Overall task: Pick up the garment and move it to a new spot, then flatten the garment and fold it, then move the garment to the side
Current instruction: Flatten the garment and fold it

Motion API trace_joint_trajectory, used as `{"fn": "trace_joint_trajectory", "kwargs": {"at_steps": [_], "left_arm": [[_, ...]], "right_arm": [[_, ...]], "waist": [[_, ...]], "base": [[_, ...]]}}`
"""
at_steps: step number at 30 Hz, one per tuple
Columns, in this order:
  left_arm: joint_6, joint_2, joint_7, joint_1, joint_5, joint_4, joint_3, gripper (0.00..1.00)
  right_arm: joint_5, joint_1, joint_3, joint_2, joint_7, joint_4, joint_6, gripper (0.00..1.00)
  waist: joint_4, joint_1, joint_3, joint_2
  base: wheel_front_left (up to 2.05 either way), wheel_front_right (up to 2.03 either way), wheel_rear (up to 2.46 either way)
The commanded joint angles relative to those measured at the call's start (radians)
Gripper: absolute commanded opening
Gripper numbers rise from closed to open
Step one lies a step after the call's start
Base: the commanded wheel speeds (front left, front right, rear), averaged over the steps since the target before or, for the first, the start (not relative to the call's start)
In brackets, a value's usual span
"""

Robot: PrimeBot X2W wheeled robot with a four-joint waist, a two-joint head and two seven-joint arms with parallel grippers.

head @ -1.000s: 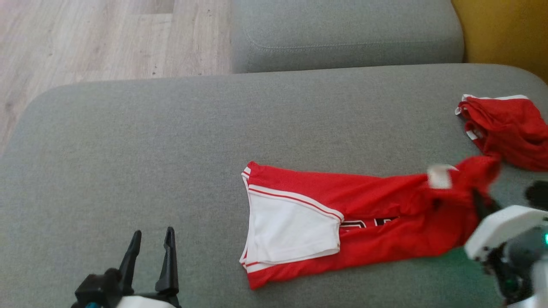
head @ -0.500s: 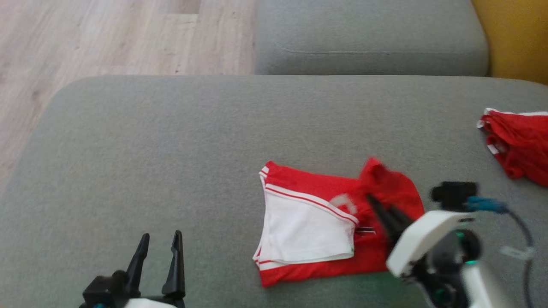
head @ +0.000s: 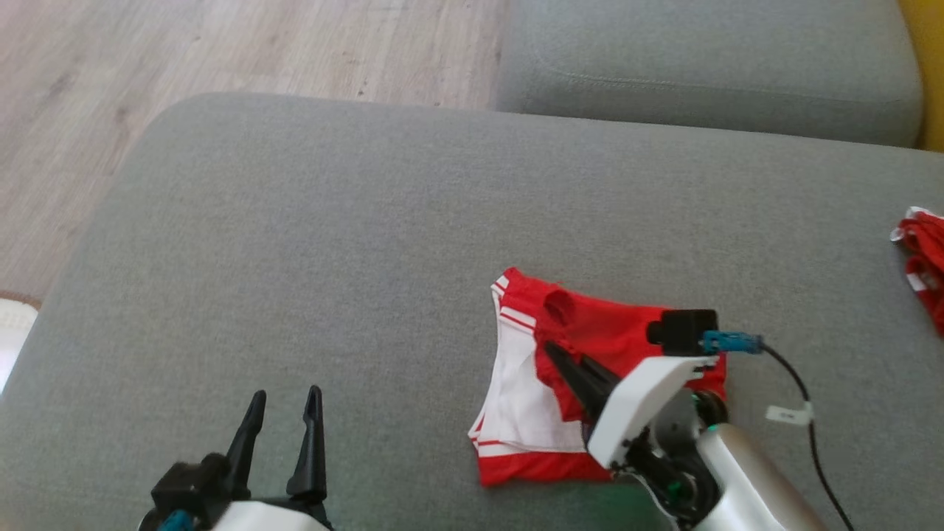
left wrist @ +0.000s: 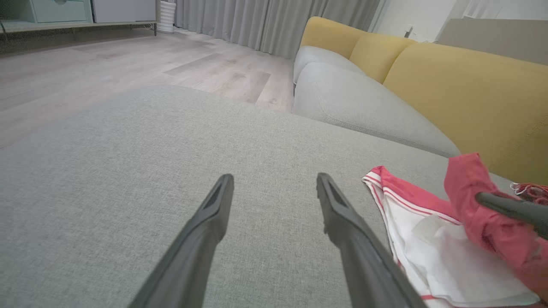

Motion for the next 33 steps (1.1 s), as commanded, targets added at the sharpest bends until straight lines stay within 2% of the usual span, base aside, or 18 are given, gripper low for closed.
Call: {"fn": "trace_joint_trajectory", "kwargs": {"at_steps": [1,3,4,5,6,11,16,23,24,27,33], "left_arm": [[-0.004,0.004,-0.009,-0.062,0.007,-0.023,0.031,1.00],[-0.006,0.001,-0.011,-0.064,0.007,-0.019,0.030,1.00],[-0.007,-0.001,-0.011,-0.065,0.007,-0.016,0.031,1.00],[-0.007,-0.003,-0.012,-0.066,0.007,-0.014,0.031,1.00],[-0.008,-0.005,-0.013,-0.067,0.007,-0.011,0.031,1.00],[-0.010,-0.014,-0.016,-0.069,0.008,-0.004,0.030,1.00],[-0.019,-0.031,-0.020,-0.075,0.012,0.006,0.022,1.00],[-0.026,-0.043,-0.023,-0.090,0.024,0.019,0.013,1.00],[-0.027,-0.044,-0.023,-0.100,0.030,0.024,0.009,1.00],[-0.025,-0.047,-0.023,-0.114,0.036,0.031,0.008,1.00],[-0.019,-0.048,-0.025,-0.123,0.043,0.050,0.008,1.00]], "right_arm": [[0.018,-0.074,0.037,0.001,-0.028,-0.010,0.007,0.00],[0.045,-0.099,0.066,0.001,-0.051,0.029,0.007,0.02],[0.061,-0.111,0.082,0.001,-0.062,0.044,0.007,0.37],[0.080,-0.122,0.097,0.001,-0.077,0.054,0.007,0.82],[0.099,-0.133,0.111,0.001,-0.091,0.064,0.007,1.00],[0.157,-0.171,0.163,0.001,-0.139,0.080,0.007,1.00],[0.142,-0.213,0.120,0.001,-0.232,0.089,0.007,1.00],[-0.157,-0.214,-0.078,-0.030,-0.347,0.104,0.007,1.00],[-0.227,-0.187,-0.139,-0.033,-0.362,0.082,0.007,1.00],[-0.336,-0.131,-0.222,-0.037,-0.379,0.031,0.007,1.00],[-0.497,0.018,-0.347,-0.018,-0.393,-0.086,0.007,1.00]], "waist": [[0.005,0.0000,0.005,-0.0001],[0.008,0.0000,0.008,-0.0001],[0.009,0.0000,0.009,-0.0001],[0.009,0.0000,0.010,-0.0001],[0.009,0.0000,0.011,-0.0001],[0.000,0.0000,0.012,-0.0001],[-0.019,0.0000,0.013,-0.0001],[-0.052,0.0000,0.012,-0.0001],[-0.060,0.0000,0.009,-0.0001],[-0.073,0.0000,0.000,-0.0001],[-0.099,0.0000,-0.021,-0.0001]], "base": [[0.00,0.00,0.00],[0.00,0.00,0.00],[0.00,0.00,0.00],[0.00,0.00,0.00],[0.00,0.00,0.00],[0.00,0.00,0.00],[0.00,0.00,0.00],[0.00,0.00,0.00],[0.00,0.00,0.00],[0.00,0.00,0.00],[0.00,0.00,0.00]]}}
